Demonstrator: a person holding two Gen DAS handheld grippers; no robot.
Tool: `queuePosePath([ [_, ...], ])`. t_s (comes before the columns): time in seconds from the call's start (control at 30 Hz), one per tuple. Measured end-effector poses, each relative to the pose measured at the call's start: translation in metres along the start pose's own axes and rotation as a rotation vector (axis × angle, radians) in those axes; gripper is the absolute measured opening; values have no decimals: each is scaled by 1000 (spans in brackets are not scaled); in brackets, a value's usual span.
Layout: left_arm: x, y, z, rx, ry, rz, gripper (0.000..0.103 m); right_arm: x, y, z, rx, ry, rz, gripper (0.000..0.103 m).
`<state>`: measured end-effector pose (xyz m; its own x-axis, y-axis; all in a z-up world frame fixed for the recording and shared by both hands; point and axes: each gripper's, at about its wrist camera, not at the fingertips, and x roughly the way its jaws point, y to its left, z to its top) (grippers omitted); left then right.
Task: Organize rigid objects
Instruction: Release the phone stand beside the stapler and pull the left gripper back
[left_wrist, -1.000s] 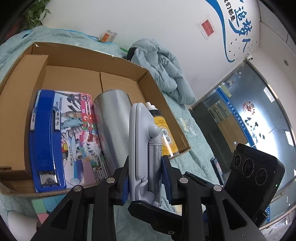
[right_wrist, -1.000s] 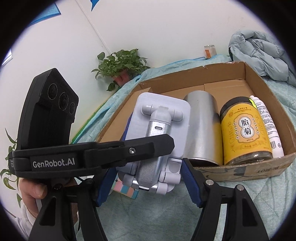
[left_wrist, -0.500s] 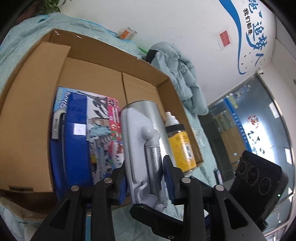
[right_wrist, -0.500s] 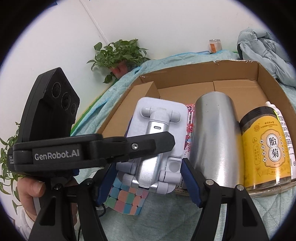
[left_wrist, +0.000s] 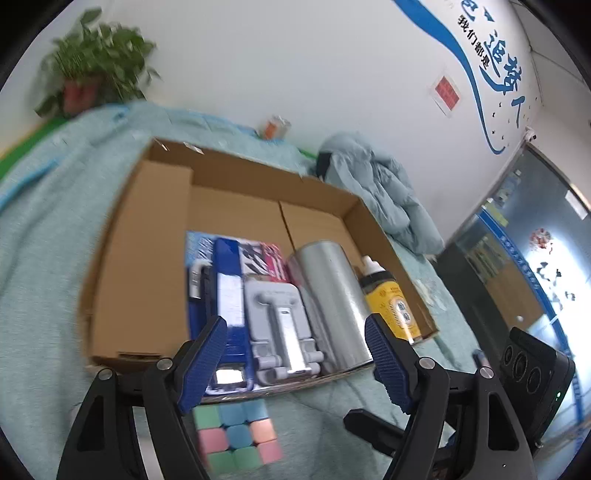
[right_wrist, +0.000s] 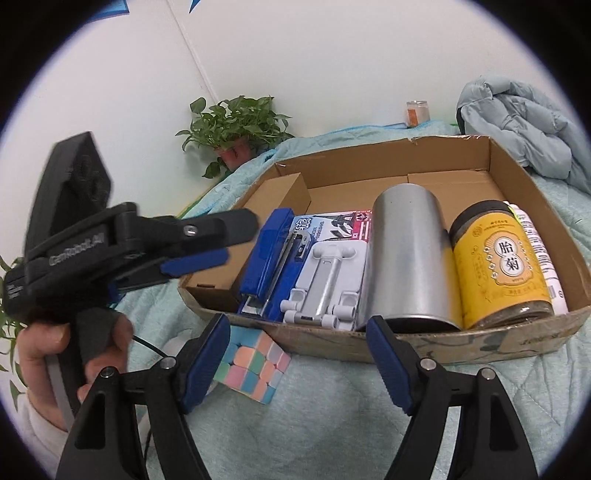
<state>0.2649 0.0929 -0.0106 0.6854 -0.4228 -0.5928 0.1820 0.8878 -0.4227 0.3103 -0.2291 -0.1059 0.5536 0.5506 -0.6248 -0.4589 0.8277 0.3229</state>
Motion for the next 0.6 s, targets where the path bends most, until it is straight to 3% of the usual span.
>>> queuePosePath([
  [0.03, -12, -4, -6, 23, -43, 45, 81, -2, 0, -1, -2, -5, -5, 76],
  [0.1, -30, -12, -17, 69, -104, 140, 102, -6, 1, -4, -19, -23, -33, 80],
  [0.13, -38, -16, -22, 88, -128, 184, 103, -8, 2, -5, -39, -32, -61, 88],
  [0.2, -52, -23, -34, 127, -154, 256, 102, -12, 1, -12, -87, -38, -98, 91],
  [0.3, -66, -19, -50, 118, -151, 278, 103, -14, -10, -23, -72, -4, -104, 103],
  [0.4, -76, -11, -65, 71, -130, 303, 102, -17, -13, -32, -74, 6, -122, 103],
  [0.6, -94, 1, -85, 25, -117, 326, 102, -24, -9, -43, -103, 10, -79, 103],
])
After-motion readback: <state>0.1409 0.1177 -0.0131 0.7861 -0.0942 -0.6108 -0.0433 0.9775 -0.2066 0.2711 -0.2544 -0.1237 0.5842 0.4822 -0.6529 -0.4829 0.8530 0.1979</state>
